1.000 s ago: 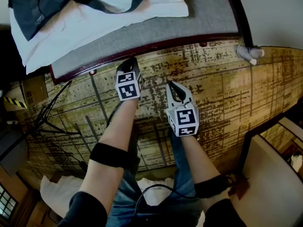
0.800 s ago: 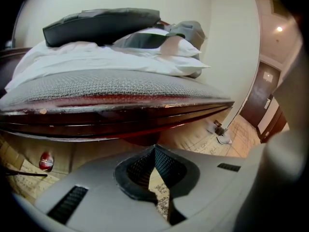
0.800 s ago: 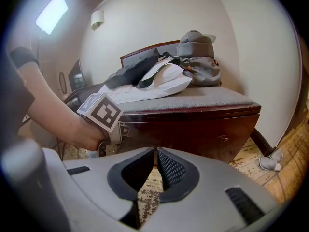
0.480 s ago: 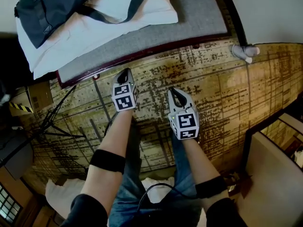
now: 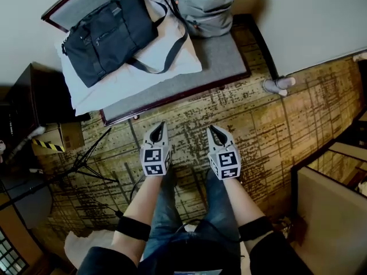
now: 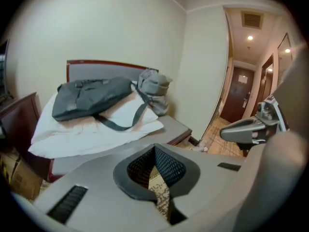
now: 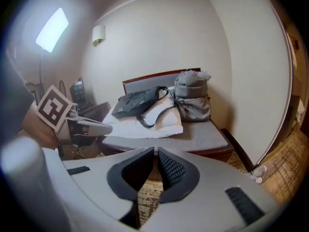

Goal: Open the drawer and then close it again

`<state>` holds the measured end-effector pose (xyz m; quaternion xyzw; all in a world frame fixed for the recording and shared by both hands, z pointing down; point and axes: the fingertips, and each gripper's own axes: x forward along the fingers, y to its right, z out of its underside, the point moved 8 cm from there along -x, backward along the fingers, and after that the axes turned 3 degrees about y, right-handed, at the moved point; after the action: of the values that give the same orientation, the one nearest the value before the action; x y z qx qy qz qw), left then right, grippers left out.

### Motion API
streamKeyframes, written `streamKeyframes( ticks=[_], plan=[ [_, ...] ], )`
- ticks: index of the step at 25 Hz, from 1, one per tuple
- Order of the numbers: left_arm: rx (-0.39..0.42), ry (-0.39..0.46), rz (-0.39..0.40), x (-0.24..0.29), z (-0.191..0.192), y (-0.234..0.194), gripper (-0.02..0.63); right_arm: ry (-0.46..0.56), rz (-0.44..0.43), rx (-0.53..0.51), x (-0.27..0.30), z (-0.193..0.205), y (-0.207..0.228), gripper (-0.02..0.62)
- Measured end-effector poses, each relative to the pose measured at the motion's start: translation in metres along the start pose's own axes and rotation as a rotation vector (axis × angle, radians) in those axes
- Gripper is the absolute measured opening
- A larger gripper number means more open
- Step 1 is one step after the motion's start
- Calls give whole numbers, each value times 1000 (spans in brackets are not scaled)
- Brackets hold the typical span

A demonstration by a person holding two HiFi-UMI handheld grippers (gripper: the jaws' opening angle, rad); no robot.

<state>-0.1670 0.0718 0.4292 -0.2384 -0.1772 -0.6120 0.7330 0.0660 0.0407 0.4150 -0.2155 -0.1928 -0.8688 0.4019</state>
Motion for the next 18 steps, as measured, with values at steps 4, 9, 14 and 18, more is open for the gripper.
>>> streamKeyframes(
  ticks=[4,9,14,18],
  plan=[
    [16,64,17,-53,-64,17,3,57,-8,-11,-40,-58,-8,23],
    [7,112,16,-116,-121,30,3,114,-15,-22,-96,-115,-17,23],
    [43,145,45,-169,-154,47,3,167,-28,-48,-148,-158,-22,23],
    [63,171,72,-190,-168,61,3,202,-11,-69,-179,-174,-15,23]
  ],
)
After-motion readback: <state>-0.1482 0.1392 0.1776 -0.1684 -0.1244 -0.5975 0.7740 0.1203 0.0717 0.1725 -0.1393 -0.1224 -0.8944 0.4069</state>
